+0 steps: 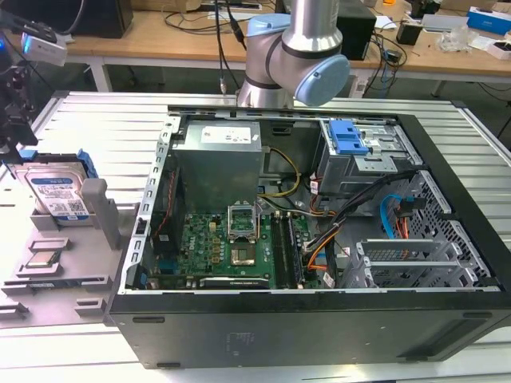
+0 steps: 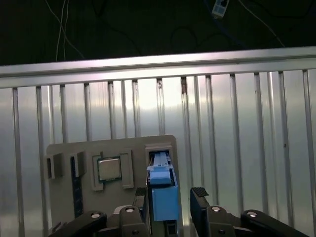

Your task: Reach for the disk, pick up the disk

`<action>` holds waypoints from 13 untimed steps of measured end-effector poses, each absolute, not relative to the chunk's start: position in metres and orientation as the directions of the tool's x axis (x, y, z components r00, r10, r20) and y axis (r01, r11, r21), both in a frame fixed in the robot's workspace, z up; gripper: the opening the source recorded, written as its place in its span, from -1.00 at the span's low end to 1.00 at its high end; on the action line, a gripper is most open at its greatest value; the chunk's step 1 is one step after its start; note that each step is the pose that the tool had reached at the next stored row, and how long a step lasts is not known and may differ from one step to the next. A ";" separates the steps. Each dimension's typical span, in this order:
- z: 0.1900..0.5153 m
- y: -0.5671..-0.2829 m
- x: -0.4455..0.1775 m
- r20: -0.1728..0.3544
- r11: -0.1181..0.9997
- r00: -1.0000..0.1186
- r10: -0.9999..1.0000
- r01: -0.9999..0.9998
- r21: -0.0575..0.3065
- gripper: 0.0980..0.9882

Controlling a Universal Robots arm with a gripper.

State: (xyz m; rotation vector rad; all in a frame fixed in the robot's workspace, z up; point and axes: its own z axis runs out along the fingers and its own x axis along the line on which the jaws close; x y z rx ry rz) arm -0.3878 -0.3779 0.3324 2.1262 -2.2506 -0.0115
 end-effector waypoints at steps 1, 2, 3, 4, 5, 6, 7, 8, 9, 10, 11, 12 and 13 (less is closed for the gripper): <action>0.330 -0.378 -0.387 0.029 0.056 -0.055 -0.998 -0.998 0.037 -0.14; 0.328 -0.378 -0.386 0.031 0.054 -0.053 -0.998 -0.998 0.037 -0.14; 0.326 -0.378 -0.385 0.032 0.053 -0.052 -0.998 -0.998 0.037 -0.14; 0.324 -0.378 -0.384 0.033 0.051 -0.050 -0.998 -0.998 0.037 -0.14; 0.320 -0.378 -0.383 0.034 0.049 -0.048 -0.998 -0.998 0.037 -0.14; 0.317 -0.378 -0.383 0.034 0.048 -0.047 -0.998 -0.998 0.037 -0.14; 0.315 -0.378 -0.383 0.034 0.048 -0.047 -0.998 -0.998 0.037 -0.14; 0.313 -0.378 -0.383 0.034 0.047 -0.046 -0.998 -0.998 0.037 -0.14; 0.310 -0.378 -0.383 0.034 0.046 -0.045 -0.998 -0.998 0.037 -0.14; 0.307 -0.378 -0.383 0.034 0.045 -0.044 -0.998 -0.998 0.037 -0.14; 0.305 -0.378 -0.383 0.034 0.044 -0.043 -0.998 -0.998 0.037 -0.14; 0.303 -0.378 -0.383 0.034 0.044 -0.043 -0.999 -0.998 0.037 -0.14; 0.301 -0.378 -0.383 0.034 0.043 -0.042 -0.999 -0.998 0.037 -0.14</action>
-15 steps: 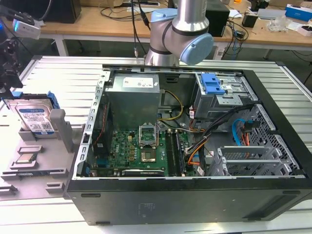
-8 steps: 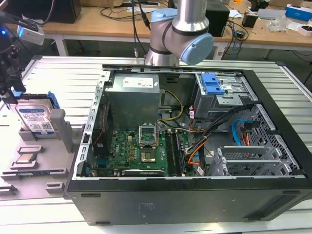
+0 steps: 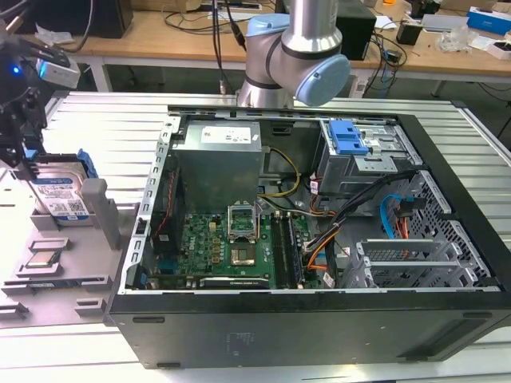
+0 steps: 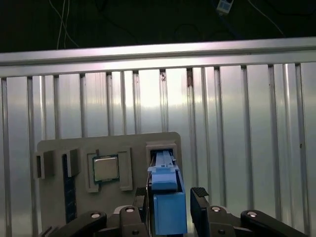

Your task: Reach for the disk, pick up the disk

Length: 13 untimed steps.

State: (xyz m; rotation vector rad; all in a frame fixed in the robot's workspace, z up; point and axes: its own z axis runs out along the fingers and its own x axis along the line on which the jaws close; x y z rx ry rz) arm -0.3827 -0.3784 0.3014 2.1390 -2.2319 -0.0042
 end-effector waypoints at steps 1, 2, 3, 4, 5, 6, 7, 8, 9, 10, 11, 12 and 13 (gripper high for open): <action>0.300 -0.378 -0.383 0.034 0.042 -0.041 -0.999 -0.998 0.037 -0.14; 0.297 -0.378 -0.383 0.034 0.042 -0.040 -0.999 -0.998 0.037 -0.14; 0.296 -0.378 -0.383 0.034 0.041 -0.040 -0.999 -0.998 0.037 -0.14; 0.296 -0.378 -0.383 0.034 0.041 -0.040 -0.999 -0.998 0.037 -0.14; 0.296 -0.378 -0.383 0.034 0.041 -0.040 -0.999 -0.998 0.037 -0.14; 0.296 -0.378 -0.383 0.034 0.041 -0.040 -0.999 -0.998 0.037 -0.14; 0.296 -0.378 -0.383 0.034 0.041 -0.040 -0.999 -0.999 0.031 -0.14; 0.296 -0.378 -0.383 0.033 0.041 -0.041 -0.999 -0.999 0.015 -0.14; 0.296 -0.378 -0.383 0.033 0.041 -0.042 -0.999 -0.999 -0.007 -0.14; 0.296 -0.378 -0.383 0.032 0.041 -0.041 -0.999 -0.999 -0.007 -0.14; 0.296 -0.378 -0.383 0.032 0.041 -0.041 -0.999 -0.999 -0.007 -0.14; 0.296 -0.378 -0.384 0.030 0.041 -0.041 -0.999 -0.999 -0.007 -0.14; 0.295 -0.378 -0.386 0.020 0.039 -0.039 -0.999 -0.999 -0.006 -0.14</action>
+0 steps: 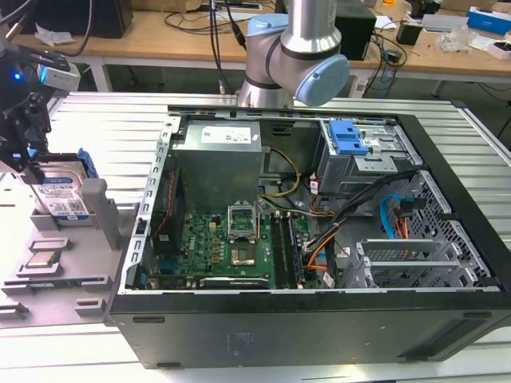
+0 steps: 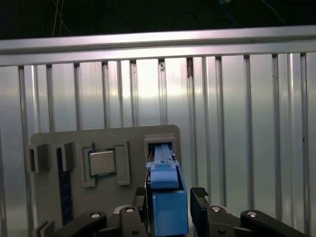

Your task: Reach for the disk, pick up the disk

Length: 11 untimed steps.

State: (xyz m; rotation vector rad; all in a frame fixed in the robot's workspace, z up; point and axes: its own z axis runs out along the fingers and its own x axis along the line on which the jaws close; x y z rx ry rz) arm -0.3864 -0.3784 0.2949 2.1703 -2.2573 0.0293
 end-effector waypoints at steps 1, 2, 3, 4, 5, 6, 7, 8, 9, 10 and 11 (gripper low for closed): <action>0.294 -0.378 -0.387 0.018 0.037 -0.037 -0.999 -0.999 -0.007 -0.14; 0.294 -0.378 -0.388 0.018 0.034 -0.034 -0.999 -0.999 -0.007 -0.14; 0.293 -0.378 -0.388 0.018 0.032 -0.032 -0.999 -0.999 -0.007 -0.14; 0.293 -0.378 -0.388 0.018 0.028 -0.028 -0.999 -1.000 -0.006 -0.14; 0.293 -0.378 -0.388 0.019 0.027 -0.027 -0.999 -1.000 -0.006 -0.14; 0.293 -0.378 -0.388 0.019 0.027 -0.027 -0.999 -1.000 -0.006 -0.14; 0.293 -0.378 -0.388 0.019 0.027 -0.027 -0.999 -1.000 -0.006 -0.14; 0.293 -0.378 -0.388 0.019 0.027 -0.027 -0.999 -1.000 -0.006 -0.14; 0.293 -0.378 -0.388 0.019 0.027 -0.027 -0.999 -1.000 -0.006 -0.14; 0.293 -0.378 -0.388 0.019 0.027 -0.027 -0.999 -1.000 -0.006 -0.32; 0.293 -0.378 -0.388 0.019 0.027 -0.027 -0.999 -1.000 -0.006 -0.39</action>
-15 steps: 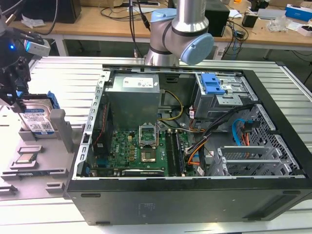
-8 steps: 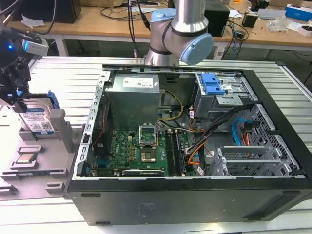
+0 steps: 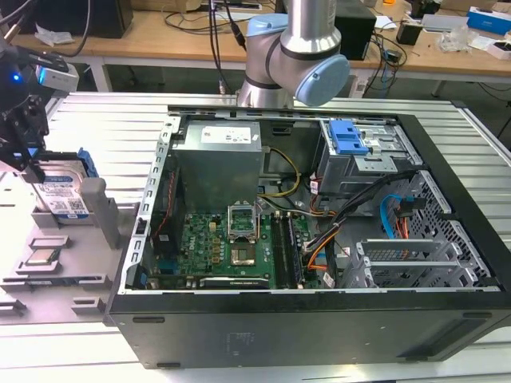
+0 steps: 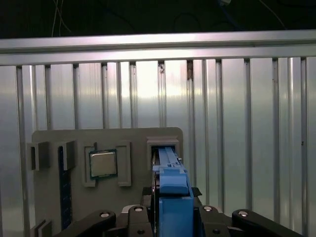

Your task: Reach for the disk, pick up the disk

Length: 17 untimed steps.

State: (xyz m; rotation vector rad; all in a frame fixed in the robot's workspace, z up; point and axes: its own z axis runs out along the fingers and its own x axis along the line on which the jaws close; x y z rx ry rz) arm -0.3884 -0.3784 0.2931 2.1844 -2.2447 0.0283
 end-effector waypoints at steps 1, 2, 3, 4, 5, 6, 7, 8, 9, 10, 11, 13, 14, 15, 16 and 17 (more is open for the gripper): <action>0.293 -0.378 -0.388 0.019 0.027 -0.027 -0.999 -1.000 -0.006 -0.39; 0.293 -0.378 -0.388 0.019 0.027 -0.027 -0.999 -1.000 -0.006 -0.39; 0.293 -0.378 -0.388 0.019 0.027 -0.027 -0.999 -1.000 -0.006 -0.39; 0.293 -0.378 -0.388 0.019 0.027 -0.027 -0.999 -1.000 -0.006 -0.39; 0.293 -0.378 -0.388 0.019 0.027 -0.027 -0.999 -1.000 -0.006 -0.39; 0.293 -0.378 -0.388 0.019 0.027 -0.027 -0.999 -1.000 -0.006 -0.39; 0.293 -0.378 -0.388 0.019 0.027 -0.027 -0.999 -1.000 -0.006 -0.39; 0.293 -0.378 -0.388 0.019 0.027 -0.027 -0.999 -1.000 -0.006 -0.39; 0.293 -0.378 -0.388 0.020 0.027 -0.027 -0.999 -1.000 -0.006 -0.39; 0.293 -0.378 -0.388 0.020 0.027 -0.027 -0.999 -1.000 -0.006 -0.39; 0.293 -0.378 -0.388 0.020 0.027 -0.027 -0.999 -1.000 -0.006 -0.39; 0.293 -0.378 -0.388 0.020 0.027 -0.027 -0.999 -1.000 -0.006 -0.39; 0.293 -0.378 -0.388 0.020 0.027 -0.027 -0.999 -1.000 -0.006 -0.39; 0.293 -0.378 -0.388 0.020 0.027 -0.027 -0.999 -1.000 -0.006 -0.39; 0.294 -0.378 -0.388 0.020 0.027 -0.027 -0.999 -1.000 -0.007 -0.39; 0.294 -0.378 -0.388 0.020 0.027 -0.027 -0.999 -1.000 -0.007 -0.39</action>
